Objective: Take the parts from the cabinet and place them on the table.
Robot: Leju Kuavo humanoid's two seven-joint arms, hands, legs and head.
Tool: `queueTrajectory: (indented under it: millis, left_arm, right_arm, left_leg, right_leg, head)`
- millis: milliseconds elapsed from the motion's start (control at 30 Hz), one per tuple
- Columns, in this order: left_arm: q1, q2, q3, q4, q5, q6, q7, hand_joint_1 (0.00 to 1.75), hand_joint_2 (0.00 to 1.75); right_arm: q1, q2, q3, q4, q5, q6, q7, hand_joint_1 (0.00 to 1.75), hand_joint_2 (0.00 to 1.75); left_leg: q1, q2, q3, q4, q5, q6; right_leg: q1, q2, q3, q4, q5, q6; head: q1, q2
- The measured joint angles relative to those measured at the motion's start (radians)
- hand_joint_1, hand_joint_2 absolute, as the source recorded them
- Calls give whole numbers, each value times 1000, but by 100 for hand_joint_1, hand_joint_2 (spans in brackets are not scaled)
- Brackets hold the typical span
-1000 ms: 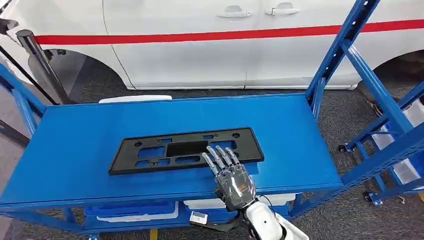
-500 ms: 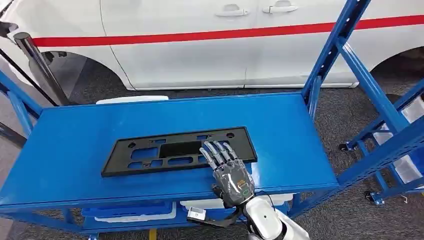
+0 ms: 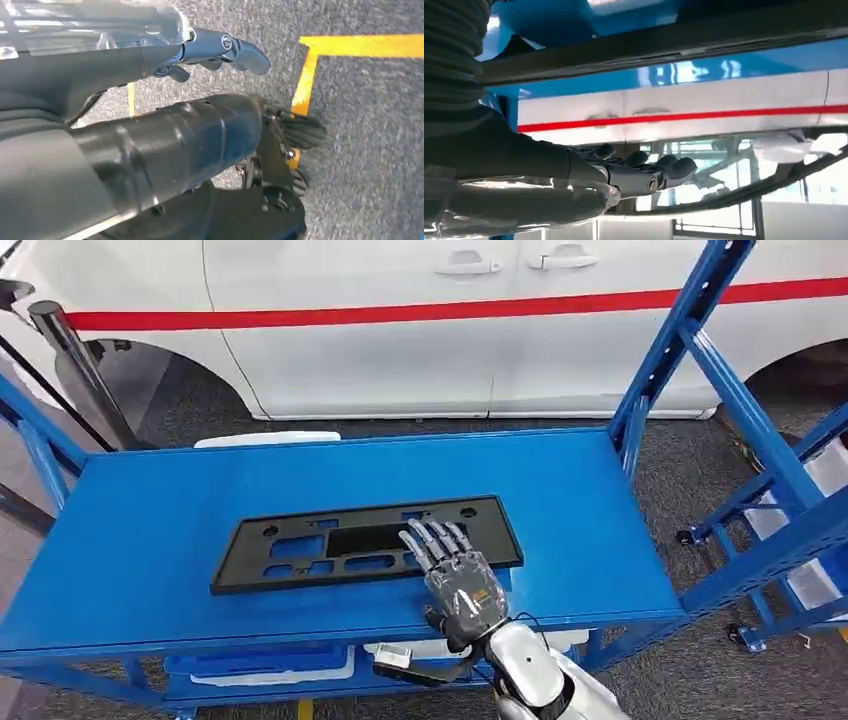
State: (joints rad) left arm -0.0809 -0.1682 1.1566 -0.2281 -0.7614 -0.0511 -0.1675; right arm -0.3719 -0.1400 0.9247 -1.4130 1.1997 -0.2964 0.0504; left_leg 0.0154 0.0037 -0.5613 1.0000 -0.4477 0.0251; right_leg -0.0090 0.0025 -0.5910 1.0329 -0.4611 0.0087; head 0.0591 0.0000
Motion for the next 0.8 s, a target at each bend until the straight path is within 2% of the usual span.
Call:
queueTrajectory:
  millis: [33,67,133,167,200,233,300,333,367,467,600,733,800]
  left_arm:
    - [-1,0,2,0,0,0,-1,0,0]
    - [-2,0,6,0,0,-1,-3,0,0]
    - [-3,1,12,0,0,-1,-13,0,0]
    - [-2,2,14,0,1,-2,-14,0,0]
    - [-1,3,14,0,2,-3,-17,0,0]
    - [-1,3,16,0,3,-4,-20,0,0]
    - [0,3,16,0,5,-7,-25,0,0]
    - [0,3,17,0,6,-8,-30,0,0]
    - [-2,5,18,0,8,-8,-34,0,0]
    - [-1,8,19,0,10,-8,-35,0,0]
    - [-1,8,19,0,10,-8,-35,0,0]
    - [-1,9,20,0,11,-8,-35,0,0]
    - [-1,15,21,0,11,-8,-35,0,0]
  right_arm:
    - [-4,-1,-3,3,-6,8,0,0,175]
    - [-11,-1,-7,9,-15,19,0,0,175]
    - [-13,-5,-13,27,-33,41,0,0,175]
    - [-13,-6,-15,37,-42,53,0,0,175]
    - [-13,-9,-17,47,-50,62,0,0,175]
    - [-14,-11,-22,57,-58,68,-2,0,175]
    - [-22,-11,-29,67,-66,79,-3,0,175]
    - [-26,-11,-33,74,-71,82,-3,0,175]
    - [-30,-11,-37,80,-76,84,-3,0,175]
    - [-34,-11,-41,84,-78,87,-5,0,175]
    - [-34,-11,-41,84,-78,87,-5,0,175]
    - [-36,-11,-42,85,-79,89,-5,0,175]
    - [-40,-11,-43,88,-80,92,-5,0,175]
  left_leg:
    - [-2,0,1,-3,1,5]
    - [-2,1,-1,-3,2,11]
    - [-3,1,-2,-3,2,12]
    - [-4,1,-2,-2,2,12]
    - [-3,0,-1,-1,1,11]
    - [-3,-1,0,0,0,10]
    - [-3,-1,2,7,-6,3]
    - [-4,-1,-2,14,-11,-2]
    - [-12,-3,-7,24,-15,-9]
    - [-9,-2,-5,16,-14,-18]
    - [-9,-2,-5,16,-14,-18]
    - [-7,-1,-2,15,-14,-23]
    - [-5,-2,-6,32,-29,-31]
  right_leg:
    - [1,-1,-11,30,-23,3]
    - [0,-1,-44,97,-63,5]
    - [-4,-1,-124,264,-132,10]
    - [-4,-1,-148,309,-138,12]
    - [-5,-1,-147,303,-120,12]
    - [-6,-1,-124,250,-81,12]
    - [-7,-2,-40,75,8,7]
    - [-6,-3,-13,15,5,3]
    - [-2,-2,-12,8,7,-3]
    - [3,1,-14,12,5,-13]
    - [3,1,-14,12,5,-13]
    - [4,1,-13,11,5,-18]
    - [-5,-2,-7,1,11,-28]
  head:
    - [2,0]
    - [2,0]
    - [2,0]
    - [2,0]
    - [2,0]
    - [2,0]
    - [2,0]
    - [2,0]
    - [0,0]
    - [1,0]
    - [1,0]
    - [1,0]
    - [1,0]
